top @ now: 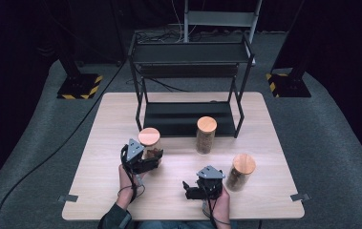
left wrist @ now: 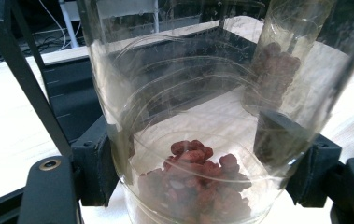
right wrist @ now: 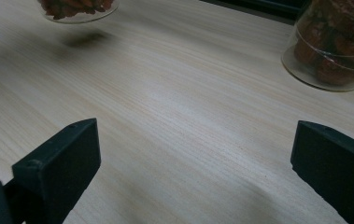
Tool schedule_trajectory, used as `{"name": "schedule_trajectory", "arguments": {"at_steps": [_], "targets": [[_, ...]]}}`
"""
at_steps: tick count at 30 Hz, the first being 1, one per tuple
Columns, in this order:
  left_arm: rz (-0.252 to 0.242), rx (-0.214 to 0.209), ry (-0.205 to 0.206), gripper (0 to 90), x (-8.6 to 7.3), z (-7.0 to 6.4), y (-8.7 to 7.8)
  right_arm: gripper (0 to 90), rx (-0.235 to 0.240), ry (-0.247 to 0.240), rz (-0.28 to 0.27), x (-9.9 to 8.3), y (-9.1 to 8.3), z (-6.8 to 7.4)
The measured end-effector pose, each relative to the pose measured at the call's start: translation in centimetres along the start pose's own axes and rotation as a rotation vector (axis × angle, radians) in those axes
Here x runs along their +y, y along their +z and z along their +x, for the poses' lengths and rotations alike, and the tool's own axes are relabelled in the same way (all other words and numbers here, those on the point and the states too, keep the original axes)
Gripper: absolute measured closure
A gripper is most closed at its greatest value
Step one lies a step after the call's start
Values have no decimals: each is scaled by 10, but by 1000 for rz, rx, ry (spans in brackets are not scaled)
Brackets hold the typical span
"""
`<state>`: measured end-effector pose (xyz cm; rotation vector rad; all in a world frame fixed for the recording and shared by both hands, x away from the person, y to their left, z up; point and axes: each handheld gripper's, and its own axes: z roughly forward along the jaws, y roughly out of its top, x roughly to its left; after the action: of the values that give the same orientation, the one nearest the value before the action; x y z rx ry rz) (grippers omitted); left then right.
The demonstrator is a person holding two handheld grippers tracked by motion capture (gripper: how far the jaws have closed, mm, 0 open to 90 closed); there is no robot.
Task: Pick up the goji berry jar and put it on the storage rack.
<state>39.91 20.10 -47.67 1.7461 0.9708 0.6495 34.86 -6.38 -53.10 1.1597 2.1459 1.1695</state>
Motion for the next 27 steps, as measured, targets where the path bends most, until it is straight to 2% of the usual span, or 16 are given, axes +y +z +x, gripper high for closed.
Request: {"name": "schedule_trajectory", "arguments": {"at_steps": [27], "targets": [[1,-4,11,246,13,-1,14,9,5,2,-1,0,0,0]]}}
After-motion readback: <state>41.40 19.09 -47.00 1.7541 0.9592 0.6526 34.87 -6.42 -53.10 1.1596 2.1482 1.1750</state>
